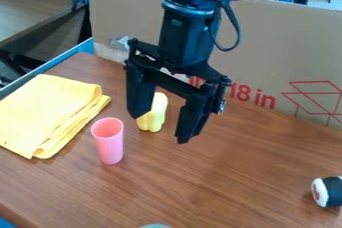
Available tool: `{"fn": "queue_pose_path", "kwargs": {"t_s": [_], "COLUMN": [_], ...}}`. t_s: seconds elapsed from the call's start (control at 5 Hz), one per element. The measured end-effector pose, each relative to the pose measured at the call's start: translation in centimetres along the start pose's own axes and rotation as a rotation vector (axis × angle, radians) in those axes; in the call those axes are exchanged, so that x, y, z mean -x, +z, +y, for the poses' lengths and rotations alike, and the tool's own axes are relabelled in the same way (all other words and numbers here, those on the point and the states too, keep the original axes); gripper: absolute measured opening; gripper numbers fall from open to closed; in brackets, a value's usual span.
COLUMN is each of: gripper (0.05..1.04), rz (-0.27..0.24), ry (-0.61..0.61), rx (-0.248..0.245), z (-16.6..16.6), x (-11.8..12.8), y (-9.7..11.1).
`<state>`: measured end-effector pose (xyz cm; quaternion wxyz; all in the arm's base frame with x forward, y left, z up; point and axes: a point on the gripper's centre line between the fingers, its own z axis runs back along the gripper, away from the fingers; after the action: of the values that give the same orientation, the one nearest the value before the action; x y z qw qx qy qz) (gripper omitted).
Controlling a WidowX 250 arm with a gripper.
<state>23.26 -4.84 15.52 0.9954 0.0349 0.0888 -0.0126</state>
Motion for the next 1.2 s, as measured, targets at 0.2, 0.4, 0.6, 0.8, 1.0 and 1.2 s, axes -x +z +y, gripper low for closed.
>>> {"fn": "queue_pose_path", "kwargs": {"t_s": [0.2,0.4,0.6,0.8,1.0,1.2], "gripper": [1.001,1.001,1.001,1.001,1.001,1.001], "rz": [0.023,0.002,-0.030,-0.049,-0.079,-0.115], "ry": [0.006,0.020,0.098,0.161,0.188,0.215], "rx": [-0.001,0.036,0.052,0.062,0.098,0.096], "z": [-0.1,-4.4,-8.6,-11.3,-14.6,-17.0], "x": [-0.1,-2.6,-4.9,-7.1,-8.4,-10.1], "y": [-0.6,-1.1,-1.8,-2.4,-3.8,-4.8]}}
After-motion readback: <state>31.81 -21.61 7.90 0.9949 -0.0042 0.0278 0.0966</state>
